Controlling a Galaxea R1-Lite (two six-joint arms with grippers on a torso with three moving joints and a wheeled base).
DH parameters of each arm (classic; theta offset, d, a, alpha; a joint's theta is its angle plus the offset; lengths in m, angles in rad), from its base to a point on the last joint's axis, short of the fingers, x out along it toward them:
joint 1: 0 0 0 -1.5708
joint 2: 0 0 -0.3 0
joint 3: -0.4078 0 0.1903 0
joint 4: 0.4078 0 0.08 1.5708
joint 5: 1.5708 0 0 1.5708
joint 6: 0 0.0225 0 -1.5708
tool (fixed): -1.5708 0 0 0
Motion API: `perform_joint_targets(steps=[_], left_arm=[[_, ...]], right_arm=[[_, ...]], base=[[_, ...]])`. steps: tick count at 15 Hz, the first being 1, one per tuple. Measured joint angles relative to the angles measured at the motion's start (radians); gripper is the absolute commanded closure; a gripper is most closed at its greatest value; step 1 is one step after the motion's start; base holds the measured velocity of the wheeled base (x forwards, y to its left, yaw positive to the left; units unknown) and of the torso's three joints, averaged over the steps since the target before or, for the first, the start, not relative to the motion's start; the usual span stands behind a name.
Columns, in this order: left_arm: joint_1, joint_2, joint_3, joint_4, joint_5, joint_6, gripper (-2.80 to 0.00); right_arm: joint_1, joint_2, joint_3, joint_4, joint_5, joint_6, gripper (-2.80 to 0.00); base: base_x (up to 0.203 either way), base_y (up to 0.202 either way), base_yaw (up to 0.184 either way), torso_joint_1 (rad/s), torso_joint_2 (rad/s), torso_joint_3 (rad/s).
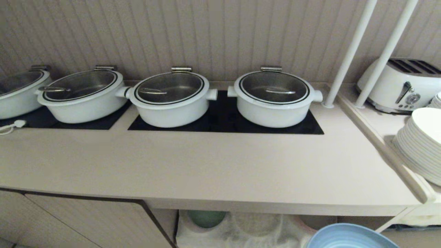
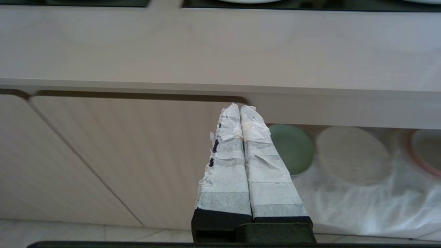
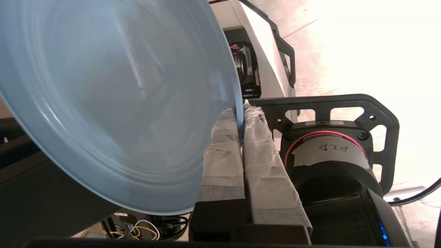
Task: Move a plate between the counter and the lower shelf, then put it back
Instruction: Put the plate in the cupboard
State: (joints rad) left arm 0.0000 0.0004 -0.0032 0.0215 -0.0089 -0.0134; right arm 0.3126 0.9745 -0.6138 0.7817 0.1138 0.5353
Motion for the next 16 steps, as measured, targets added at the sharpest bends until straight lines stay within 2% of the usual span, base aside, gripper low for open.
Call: perform_joint_targets(steps=[3,12,16], left_arm=[[0.0,0.0,0.0,0.0,0.0,-0.001,0.0],[0.0,0.0,0.0,-0.001,-0.001,-0.001,0.0],[0.0,0.0,0.0,0.0,-0.001,-0.001,0.0]], right_arm=[[0.0,-0.002,0.0,0.0,0.0,0.0,0.0],[0.0,-0.02,-0.013,0.006,-0.003,-0.003,0.0],[0.0,-0.054,-0.03,0.065,-0.005,-0.005,0.0]], base=[[0.0,-0.123,0.0,0.003,0.0,0.0],[0.0,0.0,0.0,0.0,0.0,0.0],[0.0,0.0,0.0,0.0,0.0,0.0]])
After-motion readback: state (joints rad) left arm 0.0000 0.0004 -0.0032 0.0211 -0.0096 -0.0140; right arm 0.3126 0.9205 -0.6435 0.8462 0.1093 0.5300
